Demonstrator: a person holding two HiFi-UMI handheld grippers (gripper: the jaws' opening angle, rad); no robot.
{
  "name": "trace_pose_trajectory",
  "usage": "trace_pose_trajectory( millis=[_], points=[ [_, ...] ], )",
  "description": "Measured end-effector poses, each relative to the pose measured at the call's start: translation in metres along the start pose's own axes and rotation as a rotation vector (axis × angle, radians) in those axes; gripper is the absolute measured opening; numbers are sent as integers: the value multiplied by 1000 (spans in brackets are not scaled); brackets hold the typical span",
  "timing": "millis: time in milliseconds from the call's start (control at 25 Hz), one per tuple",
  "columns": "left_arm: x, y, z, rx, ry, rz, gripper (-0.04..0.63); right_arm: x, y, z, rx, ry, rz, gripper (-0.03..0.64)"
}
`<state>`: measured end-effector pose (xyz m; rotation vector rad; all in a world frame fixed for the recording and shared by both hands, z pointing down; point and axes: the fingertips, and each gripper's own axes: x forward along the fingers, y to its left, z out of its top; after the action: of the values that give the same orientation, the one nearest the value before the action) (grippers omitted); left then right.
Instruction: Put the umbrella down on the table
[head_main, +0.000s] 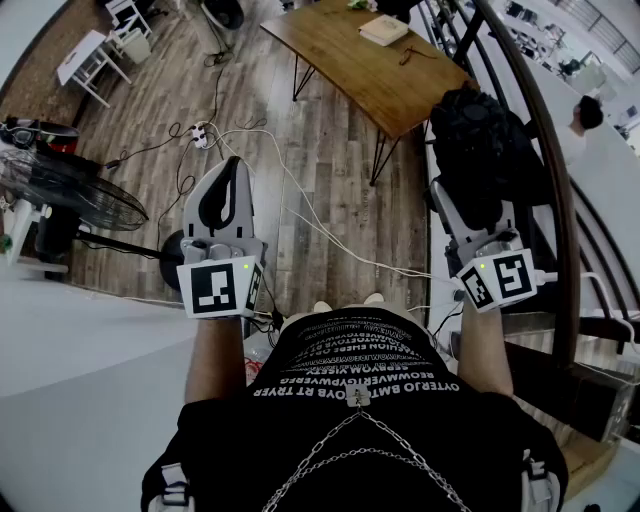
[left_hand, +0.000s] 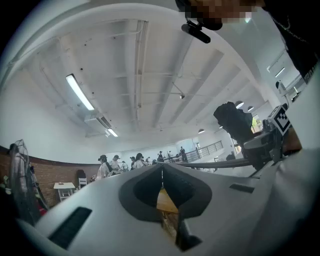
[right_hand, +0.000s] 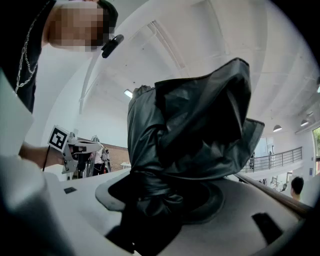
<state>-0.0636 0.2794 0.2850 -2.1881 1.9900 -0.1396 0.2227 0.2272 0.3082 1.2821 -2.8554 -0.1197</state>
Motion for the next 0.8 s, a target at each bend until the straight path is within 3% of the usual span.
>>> trace_pose_trajectory(
  millis=[240,640,800],
  points=[
    [-7,15,12,-14,-39,-32,29,-1,17,15,25,-3,-25,273],
    [-10,50,-25,-77,-19,8,29,-4,22,14,23,12,-54,273],
    [0,40,-37,-68,-29,-14,29,3,14,1,28,8,-42,273]
  ],
)
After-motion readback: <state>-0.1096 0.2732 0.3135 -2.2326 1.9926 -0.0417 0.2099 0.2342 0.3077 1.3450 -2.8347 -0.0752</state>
